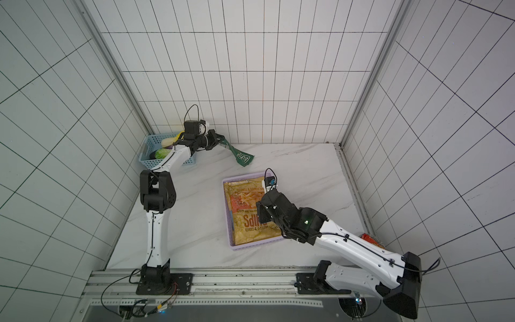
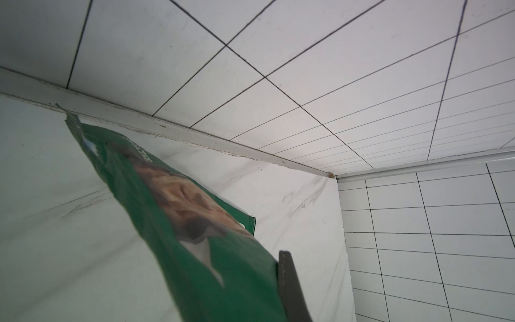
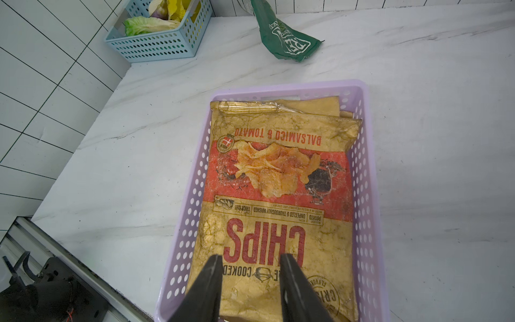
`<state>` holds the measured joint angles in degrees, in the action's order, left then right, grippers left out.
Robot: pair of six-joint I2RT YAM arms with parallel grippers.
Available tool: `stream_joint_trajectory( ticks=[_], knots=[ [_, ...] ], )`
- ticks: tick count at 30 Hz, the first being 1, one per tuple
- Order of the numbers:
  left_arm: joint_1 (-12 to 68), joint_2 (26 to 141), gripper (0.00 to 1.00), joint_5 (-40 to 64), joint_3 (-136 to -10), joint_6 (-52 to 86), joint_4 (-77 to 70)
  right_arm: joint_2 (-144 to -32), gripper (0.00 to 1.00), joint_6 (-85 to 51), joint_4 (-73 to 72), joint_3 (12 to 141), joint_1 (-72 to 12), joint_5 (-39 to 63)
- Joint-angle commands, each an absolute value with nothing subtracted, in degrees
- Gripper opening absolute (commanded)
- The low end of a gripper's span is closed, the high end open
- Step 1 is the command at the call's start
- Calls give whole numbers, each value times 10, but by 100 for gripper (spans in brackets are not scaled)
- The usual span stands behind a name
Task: Put the potato chips into the basket
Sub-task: Pick up the potato chip from the center of the board.
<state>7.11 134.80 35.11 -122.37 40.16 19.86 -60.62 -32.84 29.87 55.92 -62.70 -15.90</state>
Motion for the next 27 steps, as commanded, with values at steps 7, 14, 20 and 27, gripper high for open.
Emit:
stream_joint_trajectory(
  ticks=[7,14,20,27],
  knots=[
    [83,1306,0,428,-1337,297,285,-590,38,-320,301,536,-631,-183],
    [88,1262,0,445,-1364,242,328,-565,40,-315,300,529,-629,-205],
    [94,1223,0,476,-1391,221,379,-542,48,-314,293,516,-596,-176],
    [112,1166,0,531,-1360,186,449,-532,51,-316,276,515,-518,-85]
  ],
)
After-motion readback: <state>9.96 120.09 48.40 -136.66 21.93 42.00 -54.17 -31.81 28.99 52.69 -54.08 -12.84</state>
